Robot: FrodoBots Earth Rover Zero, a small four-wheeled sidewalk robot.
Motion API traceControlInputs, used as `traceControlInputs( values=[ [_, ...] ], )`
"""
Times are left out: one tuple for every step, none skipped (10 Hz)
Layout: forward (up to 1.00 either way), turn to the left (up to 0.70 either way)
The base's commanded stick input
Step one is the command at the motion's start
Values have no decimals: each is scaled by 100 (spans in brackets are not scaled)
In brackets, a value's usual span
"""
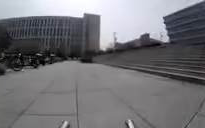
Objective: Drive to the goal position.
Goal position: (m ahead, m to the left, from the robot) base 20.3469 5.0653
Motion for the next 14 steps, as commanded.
traceControlInputs(
  values=[
    [100, 0],
    [100, 0],
    [100, 0],
    [100, 0],
    [100, 0],
    [100, 0],
    [100, 0],
    [100, 0],
    [100, 0],
    [100, 0],
    [100, 2],
    [100, 2],
    [100, 0],
    [100, 0]
  ],
)
